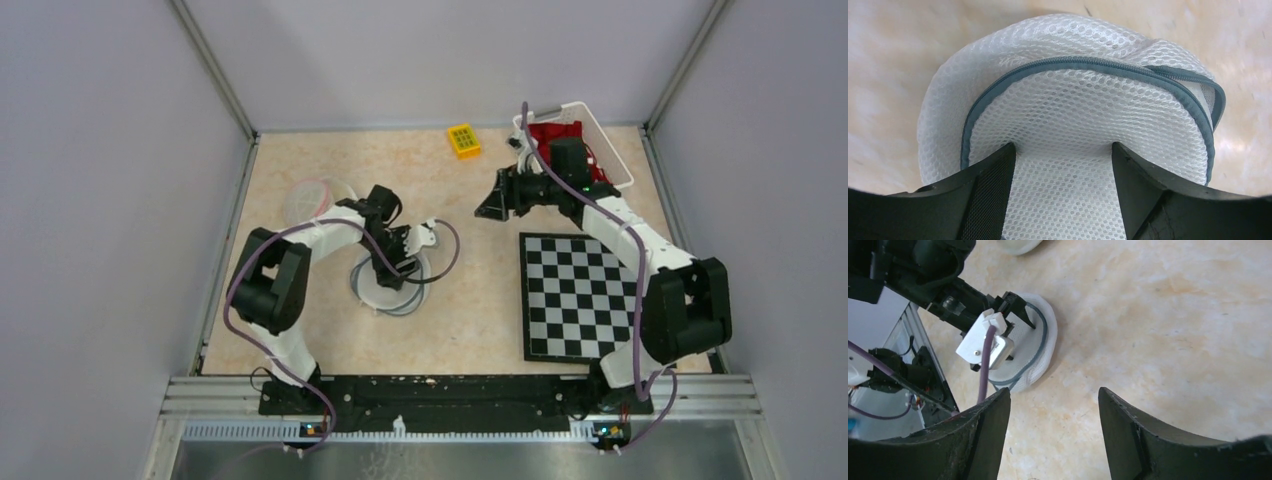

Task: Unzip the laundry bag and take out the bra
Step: Move the laundry bag to the center of the board.

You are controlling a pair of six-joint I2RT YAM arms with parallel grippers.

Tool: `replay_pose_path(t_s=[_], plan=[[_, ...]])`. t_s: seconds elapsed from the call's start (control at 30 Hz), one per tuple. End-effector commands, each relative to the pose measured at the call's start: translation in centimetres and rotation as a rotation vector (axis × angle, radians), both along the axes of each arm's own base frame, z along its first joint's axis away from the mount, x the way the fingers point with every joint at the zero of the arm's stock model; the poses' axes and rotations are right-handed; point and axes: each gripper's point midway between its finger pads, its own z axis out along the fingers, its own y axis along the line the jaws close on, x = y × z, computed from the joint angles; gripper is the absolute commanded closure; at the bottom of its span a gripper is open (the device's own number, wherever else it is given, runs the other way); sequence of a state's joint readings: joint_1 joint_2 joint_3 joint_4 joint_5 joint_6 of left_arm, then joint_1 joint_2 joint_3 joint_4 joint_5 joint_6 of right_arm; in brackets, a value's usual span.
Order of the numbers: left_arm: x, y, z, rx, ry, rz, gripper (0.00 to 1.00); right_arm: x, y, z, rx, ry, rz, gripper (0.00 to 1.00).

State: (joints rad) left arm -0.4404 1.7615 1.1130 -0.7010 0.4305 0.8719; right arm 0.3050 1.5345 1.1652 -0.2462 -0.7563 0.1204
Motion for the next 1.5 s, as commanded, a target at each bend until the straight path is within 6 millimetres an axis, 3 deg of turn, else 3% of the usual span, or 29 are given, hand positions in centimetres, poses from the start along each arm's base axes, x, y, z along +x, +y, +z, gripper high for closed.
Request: replay_pose_path(t_s=[0.0,0.23,0.37,0.5,0.77,0.97,1.1,1.17,1.2,1.3,1.47], plan=[[3.3,-4.1,-0.6,-0.039,0.015,0.022,0.24,1.5,-3.7,4.8,0.072,-0.087,-0.097,0.35],[12.8,-11.0,-0.2,-0.094,-0.105,0.043,0.24,2.0,-8.3,5.8,0.113,-0.101,-0.200,0.35],[17.9,-14.4,0.5,-0.188,-0.210,0.090,0.23,1.5,-9.2,4.7,0.103,-0.092,-0.218,0.35],[21.6,-17.0,1.9,-0.300,-0.304,0.125,0.23,1.3,-9.6,4.4,0.076,-0.105,-0.225,0.35],[24.9,-20.0,5.2,-0.447,-0.407,0.146,0.21,0.8,-9.9,5.0,0.046,-0.127,-0.222,0.35],[25.6,-20.5,11.9,-0.525,-0.487,0.150,0.15,0.1,-9.9,6.0,0.050,-0.146,-0.219,0.35],[25.2,-19.2,18.0,-0.569,-0.521,0.232,0.02,-0.3,-9.6,6.6,0.077,-0.137,-0.210,0.35],[24.2,-17.2,21.3,-0.601,-0.505,0.268,0.01,-0.6,-9.4,6.9,0.091,-0.133,-0.202,0.34],[23.8,-15.8,21.9,-0.603,-0.480,0.298,0.01,-0.7,-9.3,7.0,0.095,-0.132,-0.201,0.34],[21.8,-11.3,22.7,-0.566,-0.436,0.379,0.01,-1.0,-9.2,7.3,0.100,-0.135,-0.197,0.34],[19.0,-1.9,21.8,-0.447,-0.374,0.562,0.01,-1.8,-9.1,6.9,0.106,-0.120,-0.183,0.34]])
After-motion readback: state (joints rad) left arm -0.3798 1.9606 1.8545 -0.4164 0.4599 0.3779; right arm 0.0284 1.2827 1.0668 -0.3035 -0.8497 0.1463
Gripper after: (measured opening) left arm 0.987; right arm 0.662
